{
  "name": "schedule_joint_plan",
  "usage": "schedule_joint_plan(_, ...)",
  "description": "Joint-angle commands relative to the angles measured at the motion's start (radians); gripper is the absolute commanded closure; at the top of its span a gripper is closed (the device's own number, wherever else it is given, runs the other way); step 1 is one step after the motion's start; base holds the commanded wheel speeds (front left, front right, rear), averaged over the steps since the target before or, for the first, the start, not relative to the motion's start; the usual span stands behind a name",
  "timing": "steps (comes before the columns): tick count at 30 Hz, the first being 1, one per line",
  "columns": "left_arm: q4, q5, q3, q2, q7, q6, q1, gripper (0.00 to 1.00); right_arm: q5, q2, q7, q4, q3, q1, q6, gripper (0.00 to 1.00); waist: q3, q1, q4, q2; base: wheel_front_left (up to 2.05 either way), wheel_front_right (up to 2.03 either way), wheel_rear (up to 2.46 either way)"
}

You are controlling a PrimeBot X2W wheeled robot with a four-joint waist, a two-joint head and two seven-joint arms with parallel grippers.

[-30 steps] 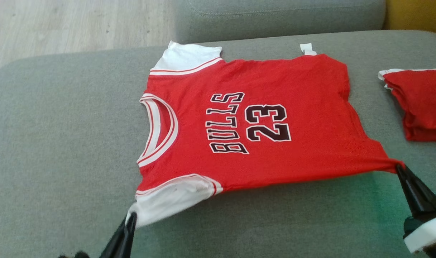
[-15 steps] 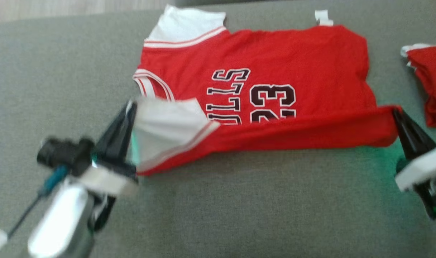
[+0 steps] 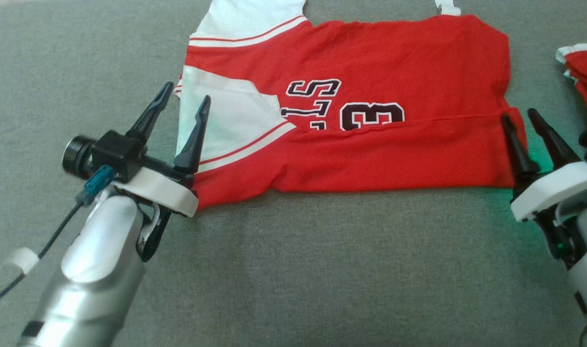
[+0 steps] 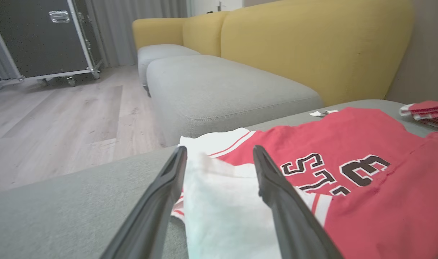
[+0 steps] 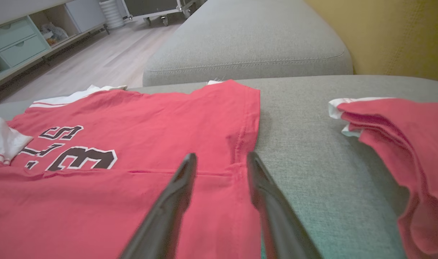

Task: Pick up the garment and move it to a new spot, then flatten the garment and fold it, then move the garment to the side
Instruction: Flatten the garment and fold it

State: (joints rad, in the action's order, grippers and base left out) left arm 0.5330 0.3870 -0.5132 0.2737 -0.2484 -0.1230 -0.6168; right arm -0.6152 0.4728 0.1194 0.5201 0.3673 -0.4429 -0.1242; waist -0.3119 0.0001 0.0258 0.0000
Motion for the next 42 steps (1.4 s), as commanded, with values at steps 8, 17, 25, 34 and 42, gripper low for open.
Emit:
schedule_joint_plan(8, -0.08, 0.02, 0.135, -0.082, -0.013, 0.099, 0.23, 0.0, -0.023, -0.024, 0.113, 0.036, 0.0, 0.05, -0.007, 0.0, 0.056, -0.0001, 0.013, 0.0, 0.0, 0.0, 0.0)
schedule_joint_plan(17, 0.106, 0.065, 0.192, -0.139, -0.013, 0.127, 0.324, 0.0, -0.015, -0.052, 0.134, 0.065, -0.005, 0.095, -0.007, 0.0, 0.097, -0.0001, 0.0, 0.0, 0.0, 0.0, 0.0)
schedule_joint_plan(25, 0.041, 0.049, 0.284, -0.17, -0.013, 0.089, 0.32, 0.0, -0.01, -0.051, 0.137, 0.082, -0.004, 0.106, -0.007, 0.0, 0.11, -0.0001, 0.001, 0.0, 0.0, 0.0, 0.0)
schedule_joint_plan(34, 0.047, -0.006, 0.329, -0.192, -0.013, 0.083, 0.328, 0.0, -0.003, -0.058, 0.139, 0.09, 0.003, 0.102, -0.007, 0.0, 0.111, -0.0001, -0.002, 0.0, 0.0, 0.0, 0.0)
schedule_joint_plan(42, 0.232, -0.002, 0.293, -0.205, -0.006, 0.062, 0.26, 0.0, -0.01, -0.062, 0.139, 0.098, 0.017, 0.09, -0.007, 0.0, 0.087, -0.0001, -0.002, 0.0, 0.0, 0.0, 0.0)
